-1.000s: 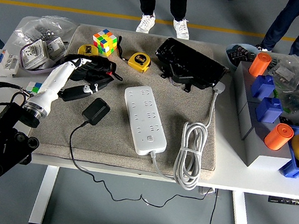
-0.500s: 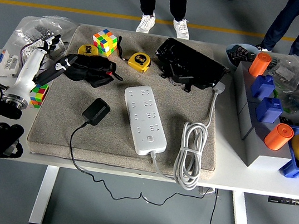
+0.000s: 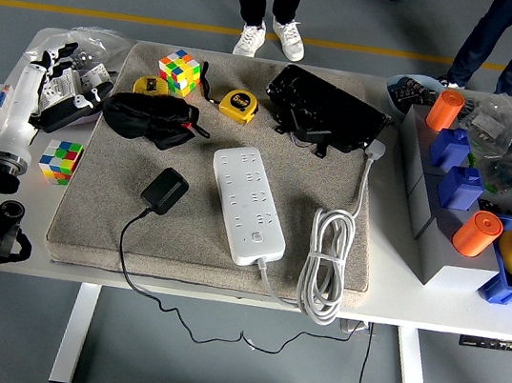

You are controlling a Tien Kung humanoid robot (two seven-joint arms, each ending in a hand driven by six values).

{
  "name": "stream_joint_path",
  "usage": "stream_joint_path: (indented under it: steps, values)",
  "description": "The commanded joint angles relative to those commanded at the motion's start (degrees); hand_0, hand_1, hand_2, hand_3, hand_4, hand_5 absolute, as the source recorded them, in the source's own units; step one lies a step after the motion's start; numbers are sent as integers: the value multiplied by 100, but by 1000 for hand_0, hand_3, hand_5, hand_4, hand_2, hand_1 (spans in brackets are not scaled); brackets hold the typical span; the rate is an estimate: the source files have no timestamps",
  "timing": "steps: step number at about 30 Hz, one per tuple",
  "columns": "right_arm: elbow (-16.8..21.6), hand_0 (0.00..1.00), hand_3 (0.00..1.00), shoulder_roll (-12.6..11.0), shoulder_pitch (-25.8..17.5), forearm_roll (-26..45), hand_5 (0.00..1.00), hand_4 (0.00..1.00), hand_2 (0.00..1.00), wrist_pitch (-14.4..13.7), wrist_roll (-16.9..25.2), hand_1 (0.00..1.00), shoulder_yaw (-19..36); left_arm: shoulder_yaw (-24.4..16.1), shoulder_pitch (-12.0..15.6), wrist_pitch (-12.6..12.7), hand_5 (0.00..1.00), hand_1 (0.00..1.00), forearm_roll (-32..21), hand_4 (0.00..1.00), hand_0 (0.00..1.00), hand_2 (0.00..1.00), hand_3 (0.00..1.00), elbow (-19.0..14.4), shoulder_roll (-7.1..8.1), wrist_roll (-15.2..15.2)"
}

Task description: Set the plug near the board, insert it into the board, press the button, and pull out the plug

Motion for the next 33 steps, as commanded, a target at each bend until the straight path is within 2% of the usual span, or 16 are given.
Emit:
stream_joint_path:
  steps: [9, 33]
  values:
    - [-2, 604, 551, -15, -2, 0, 238, 761, 549, 1, -15, 602, 6, -63, 23, -49, 576, 817, 66, 986, 810, 863, 847, -13, 30, 114]
    - [6, 602, 547, -15, -51, -9, 264, 762, 548, -4, -10, 605, 2, -36, 77, -97, 587, 811, 42, 986, 806, 855, 844, 1, 16, 150]
